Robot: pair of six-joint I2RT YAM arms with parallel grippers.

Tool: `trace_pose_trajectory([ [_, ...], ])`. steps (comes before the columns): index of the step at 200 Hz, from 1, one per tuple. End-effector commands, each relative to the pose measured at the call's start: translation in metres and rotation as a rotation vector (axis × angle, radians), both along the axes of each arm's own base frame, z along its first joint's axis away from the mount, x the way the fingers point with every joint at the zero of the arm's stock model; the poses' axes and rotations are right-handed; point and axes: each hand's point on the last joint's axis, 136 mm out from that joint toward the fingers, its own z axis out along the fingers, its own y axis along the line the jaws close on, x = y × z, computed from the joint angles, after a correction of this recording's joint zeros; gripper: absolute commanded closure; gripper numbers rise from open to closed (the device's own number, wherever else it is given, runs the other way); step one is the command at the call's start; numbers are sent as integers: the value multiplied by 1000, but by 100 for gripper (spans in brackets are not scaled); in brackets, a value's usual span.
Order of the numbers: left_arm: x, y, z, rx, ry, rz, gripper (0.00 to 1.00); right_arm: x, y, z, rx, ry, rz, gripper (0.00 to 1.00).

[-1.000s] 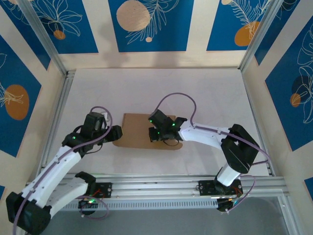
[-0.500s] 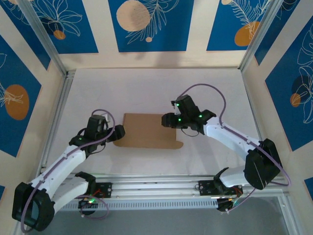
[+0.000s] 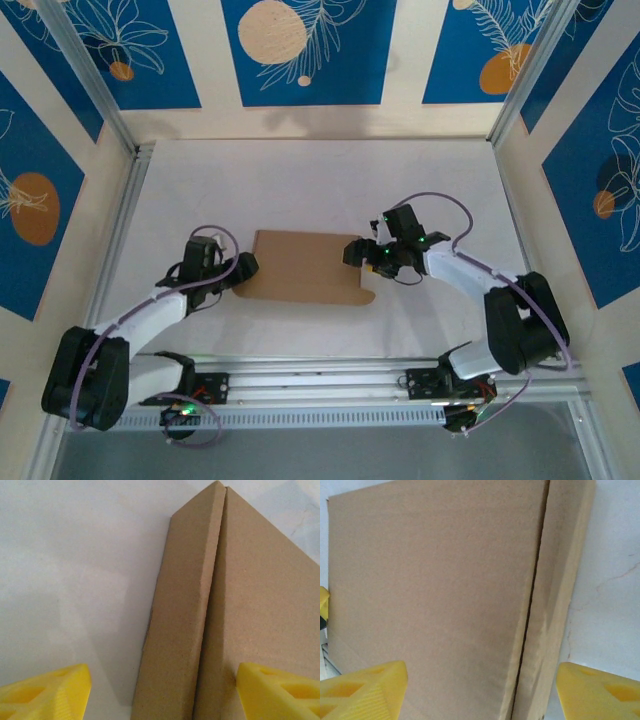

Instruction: Fold the paper box

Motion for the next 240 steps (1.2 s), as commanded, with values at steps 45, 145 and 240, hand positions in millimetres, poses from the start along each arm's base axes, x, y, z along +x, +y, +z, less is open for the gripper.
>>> trace_pose_trajectory([
  [45, 12, -1, -16, -52, 0, 28, 28, -6, 8, -17, 68, 76, 26, 23],
  [145, 0, -12, -47, -130, 78, 7, 66, -7, -4, -51, -30, 158, -25, 62],
  [240, -8, -5, -41, -81, 78, 2, 72, -2, -13, -53, -31, 172, -84, 71],
])
